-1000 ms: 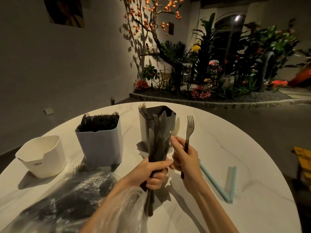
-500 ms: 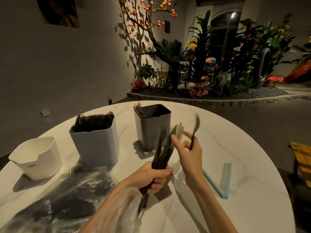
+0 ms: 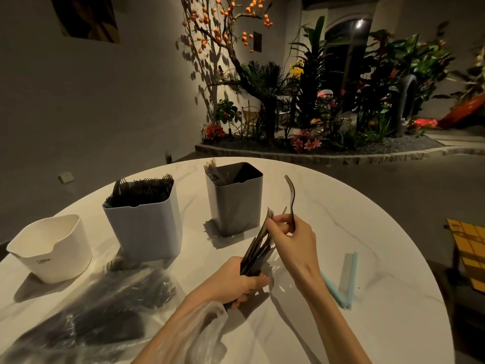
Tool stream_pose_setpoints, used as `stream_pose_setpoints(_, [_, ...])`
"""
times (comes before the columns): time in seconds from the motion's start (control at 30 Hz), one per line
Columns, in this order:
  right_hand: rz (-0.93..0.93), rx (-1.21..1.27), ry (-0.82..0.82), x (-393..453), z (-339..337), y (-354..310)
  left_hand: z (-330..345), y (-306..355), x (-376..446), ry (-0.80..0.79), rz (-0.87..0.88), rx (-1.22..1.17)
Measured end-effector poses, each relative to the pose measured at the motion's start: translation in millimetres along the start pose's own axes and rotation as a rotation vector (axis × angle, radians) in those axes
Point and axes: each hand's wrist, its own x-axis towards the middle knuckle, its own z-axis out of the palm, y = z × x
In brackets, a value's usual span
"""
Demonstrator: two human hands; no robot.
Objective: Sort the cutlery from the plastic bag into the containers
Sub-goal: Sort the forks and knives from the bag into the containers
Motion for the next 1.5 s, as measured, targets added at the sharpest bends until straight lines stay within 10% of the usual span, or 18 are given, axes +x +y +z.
stream_pose_setpoints(0.4, [0.02,0.341,0.385,19.2,-28.7,6.1,-1.5,2.7,-3.2,-0.004,-0.028,0.147])
stream_pose_setpoints(0.67, [0.225,0.746,0.19,26.2,-35.8,6.1,-3.5,1.0,-4.7,-0.022,0.039,0.077])
stream_pose_setpoints(0.83, [0.209,0.232,-0.148,15.3,-24.3,9.0,-1.7,4.8,-6.0,-0.028,0.027,0.112])
stream_pose_setpoints(1.13, [0.149,0.592,0.17,22.9,-37.2,4.4,-3.8,4.9,-6.8,-0.038,0.005,0.16])
stream_pose_setpoints(1.5, [0.215,0.829,0.114,21.1,-48.5,-3.8,-24.4,10.0,-3.5,0.034,0.15,-0.509])
